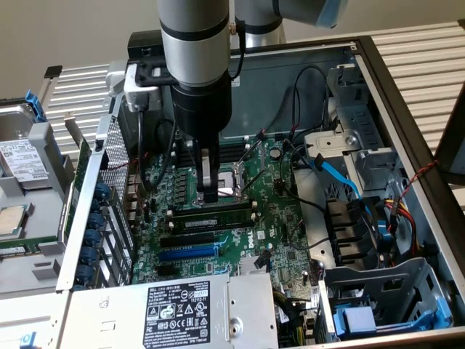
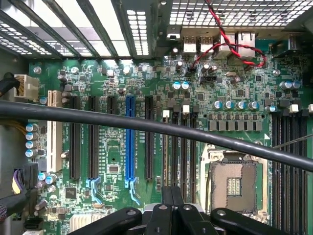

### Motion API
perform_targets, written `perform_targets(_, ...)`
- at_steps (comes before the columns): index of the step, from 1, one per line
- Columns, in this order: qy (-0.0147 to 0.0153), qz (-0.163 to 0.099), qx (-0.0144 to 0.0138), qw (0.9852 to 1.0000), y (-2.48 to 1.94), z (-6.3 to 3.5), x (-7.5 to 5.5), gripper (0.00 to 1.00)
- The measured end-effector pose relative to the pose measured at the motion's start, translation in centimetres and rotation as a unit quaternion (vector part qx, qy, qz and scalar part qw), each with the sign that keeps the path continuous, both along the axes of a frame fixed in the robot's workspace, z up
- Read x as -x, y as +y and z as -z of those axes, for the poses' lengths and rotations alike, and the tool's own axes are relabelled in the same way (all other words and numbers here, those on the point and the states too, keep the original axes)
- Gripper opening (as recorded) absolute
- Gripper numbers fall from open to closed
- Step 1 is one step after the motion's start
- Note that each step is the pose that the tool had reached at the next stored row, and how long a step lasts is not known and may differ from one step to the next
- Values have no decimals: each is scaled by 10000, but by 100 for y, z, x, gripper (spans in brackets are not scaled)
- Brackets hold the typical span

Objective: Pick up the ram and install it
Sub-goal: 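Press down the ram until it locks into place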

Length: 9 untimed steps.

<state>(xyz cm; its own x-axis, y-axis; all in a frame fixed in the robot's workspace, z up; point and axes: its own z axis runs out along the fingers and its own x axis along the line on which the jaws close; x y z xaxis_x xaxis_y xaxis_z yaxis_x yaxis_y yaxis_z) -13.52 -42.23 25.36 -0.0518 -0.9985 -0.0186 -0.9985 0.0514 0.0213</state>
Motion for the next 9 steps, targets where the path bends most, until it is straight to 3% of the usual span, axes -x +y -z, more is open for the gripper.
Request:
perform_targets(4,0,308,0,9995,0,0,0,11)
perform_targets(9,0,699,0,9976,0,1,0,11)
